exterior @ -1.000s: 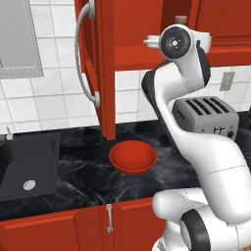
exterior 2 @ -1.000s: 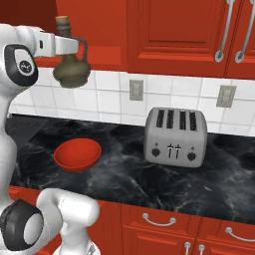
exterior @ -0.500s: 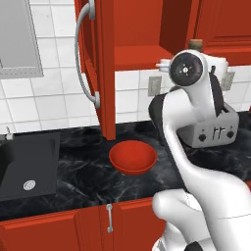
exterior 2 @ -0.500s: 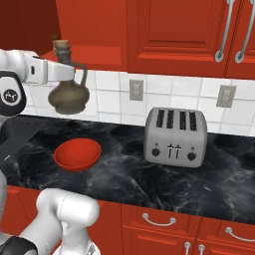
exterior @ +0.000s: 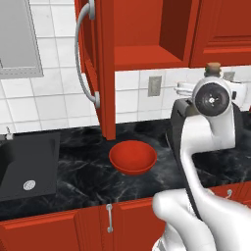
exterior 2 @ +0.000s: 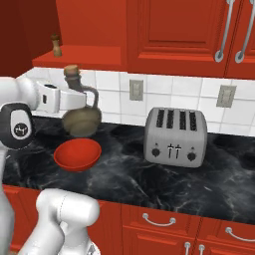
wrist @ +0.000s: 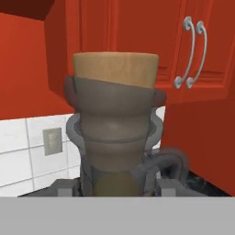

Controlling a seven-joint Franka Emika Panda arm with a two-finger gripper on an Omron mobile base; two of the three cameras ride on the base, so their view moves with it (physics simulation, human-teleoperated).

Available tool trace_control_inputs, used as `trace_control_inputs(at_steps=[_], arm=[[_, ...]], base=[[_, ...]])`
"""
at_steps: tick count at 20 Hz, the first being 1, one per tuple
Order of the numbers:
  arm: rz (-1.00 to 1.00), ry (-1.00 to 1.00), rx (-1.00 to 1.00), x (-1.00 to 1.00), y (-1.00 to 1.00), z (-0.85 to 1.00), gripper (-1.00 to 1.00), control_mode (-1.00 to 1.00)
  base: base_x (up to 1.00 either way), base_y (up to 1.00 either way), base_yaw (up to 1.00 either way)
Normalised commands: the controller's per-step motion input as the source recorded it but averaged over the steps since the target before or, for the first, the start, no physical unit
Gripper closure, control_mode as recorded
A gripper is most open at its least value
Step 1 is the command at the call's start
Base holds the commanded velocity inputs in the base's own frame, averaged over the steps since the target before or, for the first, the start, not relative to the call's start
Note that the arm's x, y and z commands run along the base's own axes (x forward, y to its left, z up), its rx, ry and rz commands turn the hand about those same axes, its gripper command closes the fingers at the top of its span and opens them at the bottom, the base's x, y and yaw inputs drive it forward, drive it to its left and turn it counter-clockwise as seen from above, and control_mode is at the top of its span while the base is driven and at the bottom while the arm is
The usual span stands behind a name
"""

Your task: Retrieve the bottle and the shaker from the cabinet and place them next to the mixing bowl on the counter. Then add garlic from the fridge to the mixing bowl.

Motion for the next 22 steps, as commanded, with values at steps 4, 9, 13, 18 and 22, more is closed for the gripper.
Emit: trace_control_inputs(at_steps=[4, 9, 13, 18, 22], arm=[[0.00, 0.00, 0.00, -0.45, -0.11, -0.38, 1.00, -1.00], [0.08, 0.04, 0.01, -0.16, -0.05, -0.42, 1.00, -1.00], [0.21, 0.00, 0.00, 0.04, -0.19, -0.69, 1.00, -1.00], [0.25, -0.02, 0.00, 0.18, -0.21, -0.75, 1.00, -1.00], [0.31, -0.07, 0.00, 0.35, -0.29, -0.58, 1.00, -1.00]], base=[[0.00, 0.00, 0.00], [0.00, 0.00, 0.00], [0.00, 0.00, 0.00], [0.00, 0.00, 0.00], [0.00, 0.00, 0.00]])
